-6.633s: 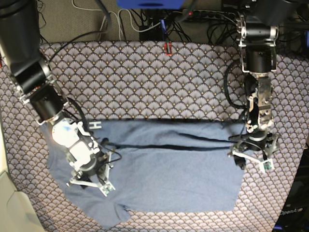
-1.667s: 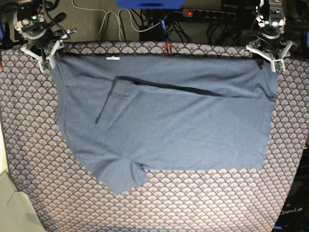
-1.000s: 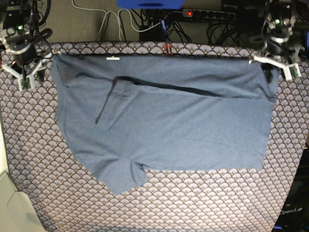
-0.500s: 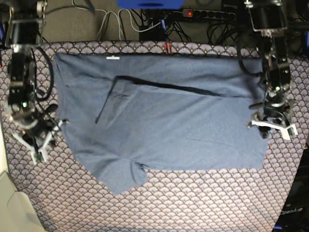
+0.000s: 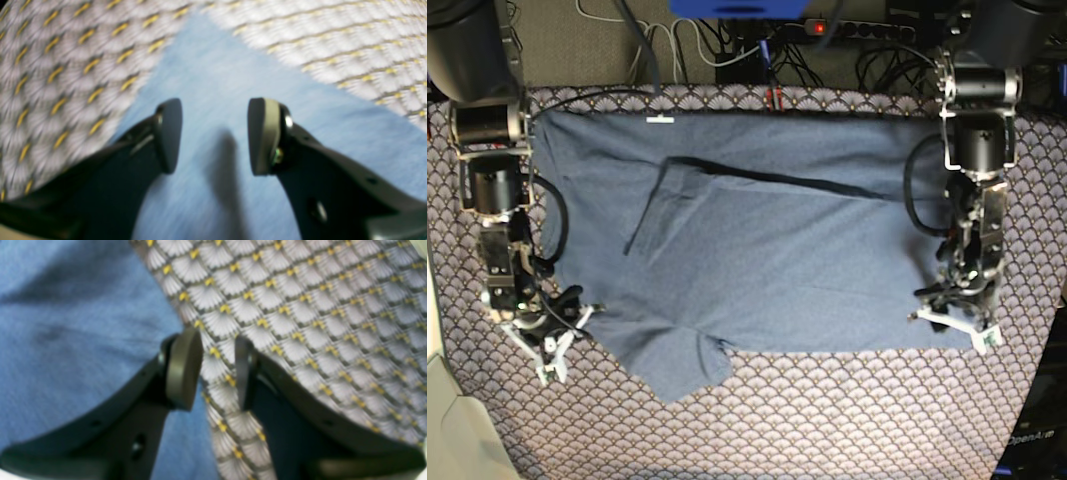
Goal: Fold the T-shirt properly
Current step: 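Grasp the shirt hem corners with both grippers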
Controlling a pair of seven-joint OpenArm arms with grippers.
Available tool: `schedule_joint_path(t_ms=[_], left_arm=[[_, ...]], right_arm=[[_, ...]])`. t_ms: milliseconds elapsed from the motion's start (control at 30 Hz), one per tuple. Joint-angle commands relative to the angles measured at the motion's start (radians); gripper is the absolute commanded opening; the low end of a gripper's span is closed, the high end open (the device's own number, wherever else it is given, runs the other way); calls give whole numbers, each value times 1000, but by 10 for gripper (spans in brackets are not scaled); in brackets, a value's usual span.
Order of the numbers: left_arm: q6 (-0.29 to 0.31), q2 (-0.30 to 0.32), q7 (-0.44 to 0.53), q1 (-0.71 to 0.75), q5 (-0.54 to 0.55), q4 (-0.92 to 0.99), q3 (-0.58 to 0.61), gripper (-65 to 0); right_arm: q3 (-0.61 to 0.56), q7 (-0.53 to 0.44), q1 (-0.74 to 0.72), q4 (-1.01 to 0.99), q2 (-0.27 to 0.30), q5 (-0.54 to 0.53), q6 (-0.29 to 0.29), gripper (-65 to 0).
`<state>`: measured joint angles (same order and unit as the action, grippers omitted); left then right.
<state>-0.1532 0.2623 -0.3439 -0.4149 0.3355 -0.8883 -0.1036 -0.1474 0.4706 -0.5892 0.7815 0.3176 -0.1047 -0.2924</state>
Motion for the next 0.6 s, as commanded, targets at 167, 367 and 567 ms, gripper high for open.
schedule_joint_path(t_ms=[167,367,567], left_arm=[[-6,7,136,-42,-128,62,54,-335],[-6,7,141,-42,-131,68,49,-335],[-6,9,138,-39,-137,68,49,-336]], right_arm=[[-4,-120,-53,-107,-7,4,0,-436],[-4,-201,-53,-195,-4,4,0,-436],[-2,-200,-38,-198,-8,4,0,-436]])
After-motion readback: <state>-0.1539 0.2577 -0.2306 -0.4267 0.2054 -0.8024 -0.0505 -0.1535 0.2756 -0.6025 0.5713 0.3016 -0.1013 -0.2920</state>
